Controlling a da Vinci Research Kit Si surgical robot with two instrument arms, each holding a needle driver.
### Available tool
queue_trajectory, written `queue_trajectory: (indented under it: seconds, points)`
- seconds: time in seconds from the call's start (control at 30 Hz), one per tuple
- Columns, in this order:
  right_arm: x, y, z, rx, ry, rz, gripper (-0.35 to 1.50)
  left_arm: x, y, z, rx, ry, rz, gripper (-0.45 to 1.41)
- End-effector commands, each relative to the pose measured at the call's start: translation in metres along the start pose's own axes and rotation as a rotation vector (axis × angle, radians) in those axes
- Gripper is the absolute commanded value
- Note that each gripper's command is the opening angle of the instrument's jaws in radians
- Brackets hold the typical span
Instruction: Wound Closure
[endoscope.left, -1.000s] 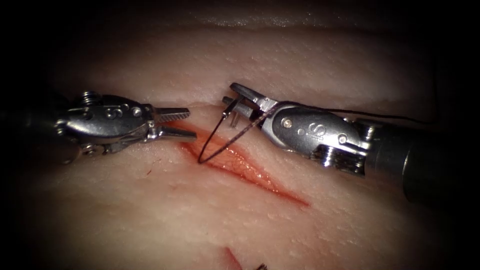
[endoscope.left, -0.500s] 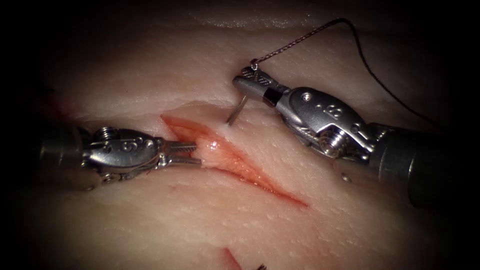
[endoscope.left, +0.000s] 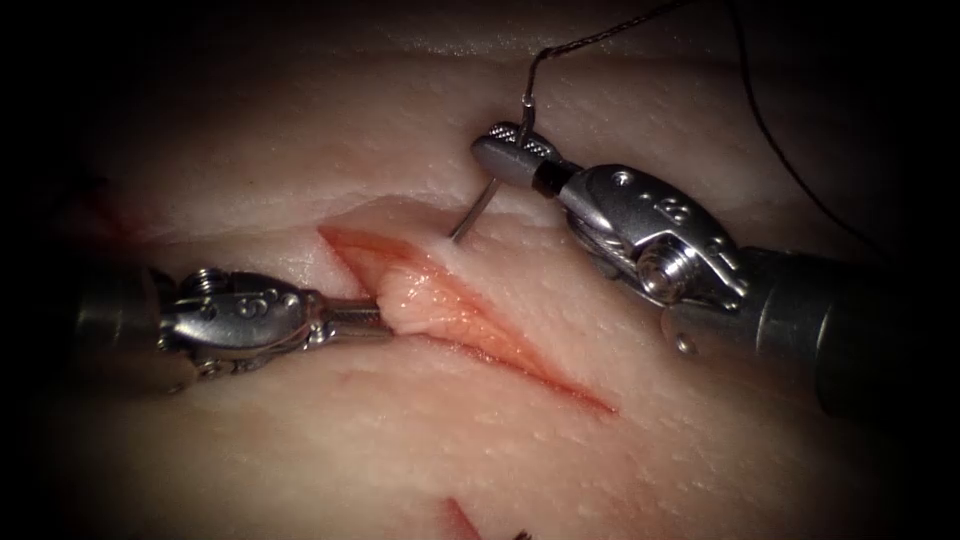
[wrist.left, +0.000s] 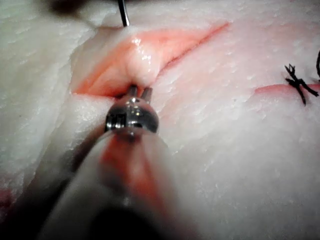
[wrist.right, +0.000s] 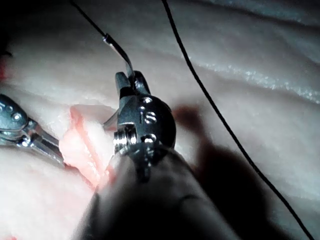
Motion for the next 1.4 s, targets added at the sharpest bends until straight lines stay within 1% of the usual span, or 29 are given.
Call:
queue_trajectory:
  seconds: [0.03, 0.4, 0.6, 0.63, 0.77, 1.03, 1.17, 1.23, 1.3, 1.33, 1.37, 1.4]
  points:
    - [-0.0001, -0.0002, 0.0011, 0.025, -0.002, 0.042, -0.35, 0.0001, -0.0001, 0.0009, 0.0, 0.002, 0.0, 0.05]
    - [-0.0008, -0.0001, 0.0012, 0.11, -0.027, 0.23, -0.35, -0.0001, -0.0001, 0.0011, 0.0, 0.002, 0.002, 0.05]
    - [-0.0013, -0.0002, 0.0014, 0.164, -0.042, 0.288, -0.35, -0.0006, -0.0001, 0.0011, -0.003, -0.001, 0.003, 0.05]
    - [-0.0016, -0.0004, 0.0016, 0.191, -0.048, 0.313, -0.35, -0.0008, -0.0002, 0.001, -0.004, -0.001, -0.001, 0.05]
    - [-0.0026, -0.0009, 0.0024, 0.233, -0.067, 0.348, -0.35, -0.0009, -0.0002, 0.0008, -0.008, -0.004, 0.001, 0.05]
    - [-0.005, -0.0022, 0.004, 0.355, -0.121, 0.459, -0.35, -0.0012, -0.0005, 0.0004, -0.016, -0.012, 0.006, 0.05]
    - [-0.0053, -0.0023, 0.0037, 0.345, -0.128, 0.476, -0.35, -0.0013, -0.0005, 0.0003, -0.018, -0.015, 0.007, 0.05]
    - [-0.0049, -0.0019, 0.0035, 0.317, -0.121, 0.481, -0.35, -0.0014, -0.0004, 0.0002, -0.019, -0.015, 0.008, 0.05]
    - [-0.0046, -0.0014, 0.0035, 0.321, -0.093, 0.49, -0.35, -0.0014, -0.0003, 0.0001, -0.02, -0.016, 0.008, 0.05]
    - [-0.0044, -0.0012, 0.0035, 0.32, -0.081, 0.494, 0.09, -0.0015, -0.0002, 0.0, -0.021, -0.016, 0.009, 0.05]
    - [-0.0041, -0.0008, 0.0035, 0.314, -0.052, 0.453, 0.88, -0.0015, 0.0, -0.0002, -0.022, -0.016, 0.008, 0.05]
    - [-0.0039, -0.0006, 0.0036, 0.312, -0.041, 0.432, 1.1, -0.0015, 0.0001, -0.0002, -0.023, -0.016, 0.008, 0.05]
